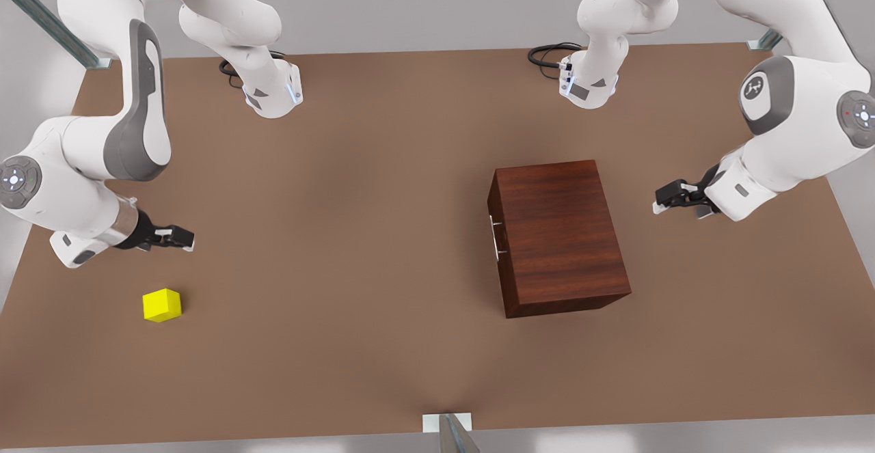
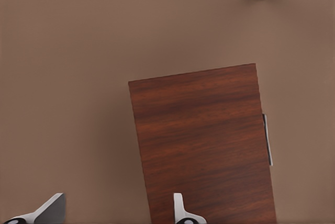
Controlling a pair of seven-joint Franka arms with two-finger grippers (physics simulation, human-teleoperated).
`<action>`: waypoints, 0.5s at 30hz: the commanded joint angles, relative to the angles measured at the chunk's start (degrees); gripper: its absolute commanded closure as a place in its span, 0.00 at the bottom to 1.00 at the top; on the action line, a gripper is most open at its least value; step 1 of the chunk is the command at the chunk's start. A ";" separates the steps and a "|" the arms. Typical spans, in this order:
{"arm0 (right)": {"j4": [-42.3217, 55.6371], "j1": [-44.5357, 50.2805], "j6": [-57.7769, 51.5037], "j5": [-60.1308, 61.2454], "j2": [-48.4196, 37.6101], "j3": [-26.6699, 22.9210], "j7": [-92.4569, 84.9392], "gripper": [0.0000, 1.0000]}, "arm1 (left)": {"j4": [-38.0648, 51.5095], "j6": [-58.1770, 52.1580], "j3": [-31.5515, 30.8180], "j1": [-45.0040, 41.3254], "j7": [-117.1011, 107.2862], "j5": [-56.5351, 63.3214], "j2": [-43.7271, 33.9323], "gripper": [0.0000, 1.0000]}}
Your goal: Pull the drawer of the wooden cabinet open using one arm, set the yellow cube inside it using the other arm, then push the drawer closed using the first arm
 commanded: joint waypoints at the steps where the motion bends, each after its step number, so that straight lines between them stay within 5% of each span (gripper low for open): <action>1: 0.33 0.04 1.90 0.03 0.18 0.06 0.26 0.00 | 0.03 0.54 0.03 -0.04 0.31 0.09 -0.06 0.00; 4: 0.50 0.04 1.90 0.12 0.45 0.06 0.34 0.00 | 1.53 0.45 -0.06 -3.73 0.05 3.69 -0.06 0.00; 9: 1.73 -0.22 0.84 -0.05 0.45 -0.30 0.78 0.00 | 3.64 2.65 -0.14 -26.93 -31.07 8.44 4.95 0.00; 15: 2.53 -3.38 1.19 3.46 1.06 -0.82 52.63 0.00 | 3.99 11.17 0.03 -39.86 -59.36 16.26 15.67 0.00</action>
